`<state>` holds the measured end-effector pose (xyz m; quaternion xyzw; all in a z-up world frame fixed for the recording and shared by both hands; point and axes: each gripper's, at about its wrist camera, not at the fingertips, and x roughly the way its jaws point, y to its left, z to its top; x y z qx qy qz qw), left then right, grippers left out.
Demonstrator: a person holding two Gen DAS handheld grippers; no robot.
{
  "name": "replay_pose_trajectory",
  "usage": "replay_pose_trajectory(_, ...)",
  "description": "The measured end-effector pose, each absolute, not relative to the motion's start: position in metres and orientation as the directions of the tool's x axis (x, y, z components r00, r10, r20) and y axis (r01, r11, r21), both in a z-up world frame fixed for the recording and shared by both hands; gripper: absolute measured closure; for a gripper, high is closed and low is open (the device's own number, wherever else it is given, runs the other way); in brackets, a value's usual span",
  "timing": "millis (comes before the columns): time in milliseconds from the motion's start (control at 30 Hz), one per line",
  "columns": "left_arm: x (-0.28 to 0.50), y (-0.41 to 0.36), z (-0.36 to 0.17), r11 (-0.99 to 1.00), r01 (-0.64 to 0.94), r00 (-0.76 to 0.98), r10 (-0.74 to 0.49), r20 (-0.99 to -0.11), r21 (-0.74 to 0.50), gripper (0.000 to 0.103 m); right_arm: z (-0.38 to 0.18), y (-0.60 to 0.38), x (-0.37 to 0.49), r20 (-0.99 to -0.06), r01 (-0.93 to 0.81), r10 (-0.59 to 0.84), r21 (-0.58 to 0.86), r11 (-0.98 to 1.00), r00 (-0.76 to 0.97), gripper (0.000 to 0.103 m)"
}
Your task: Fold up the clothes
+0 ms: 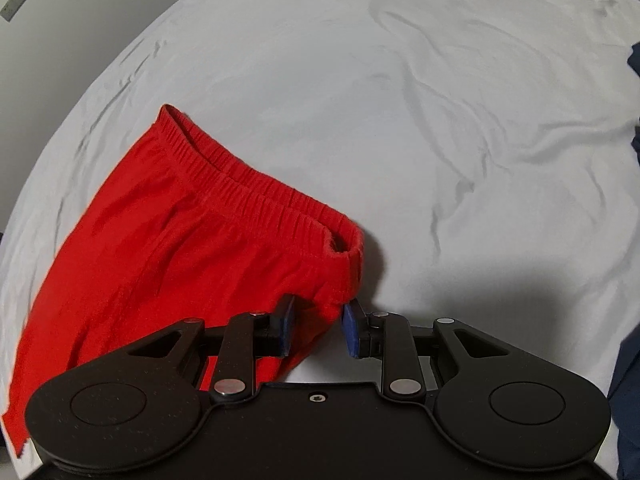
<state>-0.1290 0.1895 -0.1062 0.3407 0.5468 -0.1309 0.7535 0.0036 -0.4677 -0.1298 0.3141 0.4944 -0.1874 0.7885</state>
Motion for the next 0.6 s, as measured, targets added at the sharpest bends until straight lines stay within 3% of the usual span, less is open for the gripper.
replay_pose_trajectory(600,-0.156,0.200,-0.027,0.737,0.523,0.488,0.152,-0.859,0.428,0.101,-0.055,-0.470,-0.006,-0.856,0.548,-0.054,0.279,0.789,0.514,0.098)
